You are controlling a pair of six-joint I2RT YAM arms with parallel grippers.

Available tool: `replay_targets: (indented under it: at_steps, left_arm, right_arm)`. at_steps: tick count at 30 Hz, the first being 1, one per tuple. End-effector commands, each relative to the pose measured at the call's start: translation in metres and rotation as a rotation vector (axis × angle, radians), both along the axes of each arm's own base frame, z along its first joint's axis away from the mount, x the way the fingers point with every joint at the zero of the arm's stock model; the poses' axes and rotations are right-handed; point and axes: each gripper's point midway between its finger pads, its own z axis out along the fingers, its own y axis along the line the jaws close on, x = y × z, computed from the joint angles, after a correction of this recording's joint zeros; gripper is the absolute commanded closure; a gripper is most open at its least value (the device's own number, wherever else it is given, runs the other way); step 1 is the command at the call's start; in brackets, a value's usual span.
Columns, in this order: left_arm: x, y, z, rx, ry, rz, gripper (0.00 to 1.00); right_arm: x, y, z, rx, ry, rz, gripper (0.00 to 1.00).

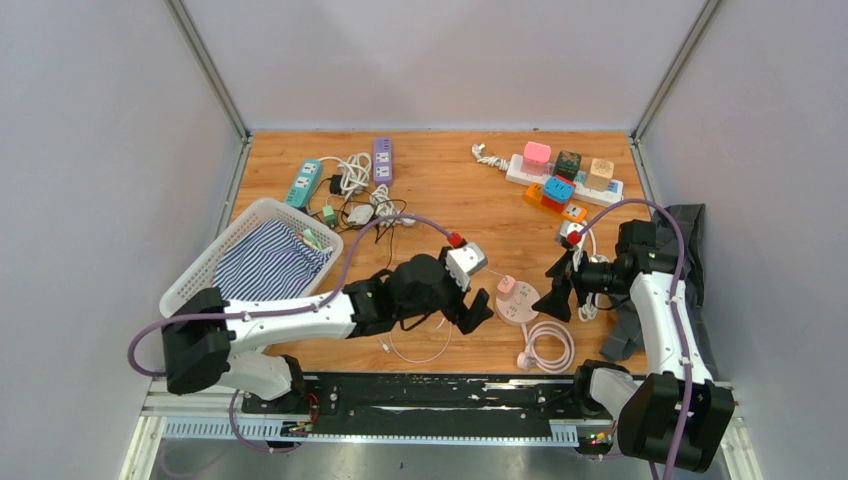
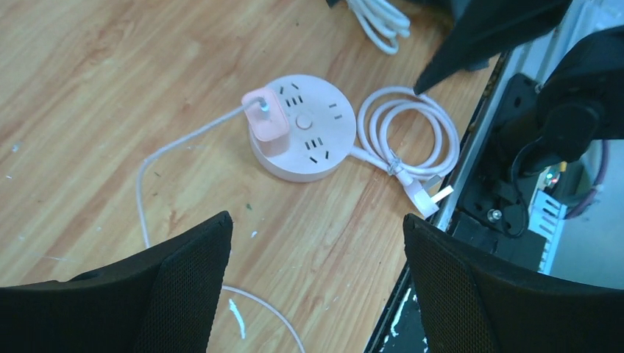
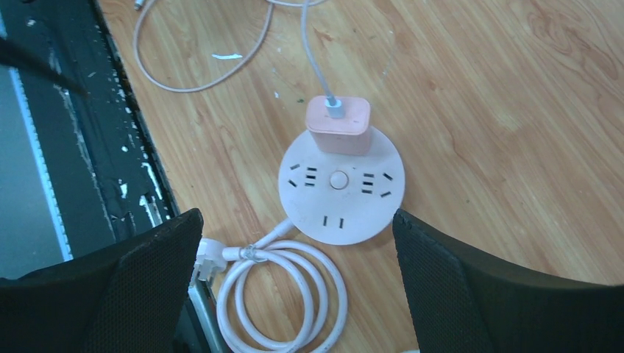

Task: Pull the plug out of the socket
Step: Remove the plug from the socket.

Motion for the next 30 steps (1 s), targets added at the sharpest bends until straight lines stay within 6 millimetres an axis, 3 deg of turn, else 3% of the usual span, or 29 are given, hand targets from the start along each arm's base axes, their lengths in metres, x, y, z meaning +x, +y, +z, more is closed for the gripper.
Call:
replay_targets:
  at_steps: [1,4,18,23,30]
  left_arm:
    - [0.009,-0.014,-0.009,0.014,-0.055,0.102,0.14]
    - [0.01,-0.023,-0.023,0.04,-0.037,0.132,0.18]
    - [0.035,-0.054,-0.081,0.159,-0.008,0.254,0.19]
    - [0.05,-0.062,-0.092,0.188,-0.036,0.309,0.21]
    - [0.064,-0.074,-0.092,0.197,-0.074,0.345,0.3]
  right_arm:
    - [0.011,-0.015,-0.01,-0.061,0.037,-0.09,0.0]
    - [0.014,-0.02,-0.013,-0.077,0.052,-0.114,0.0]
    - [0.015,-0.023,-0.016,-0.08,0.07,-0.131,0.0]
    - [0.014,-0.023,-0.018,-0.078,0.078,-0.134,0.0]
    - [0.015,-0.024,-0.018,-0.075,0.081,-0.138,0.0]
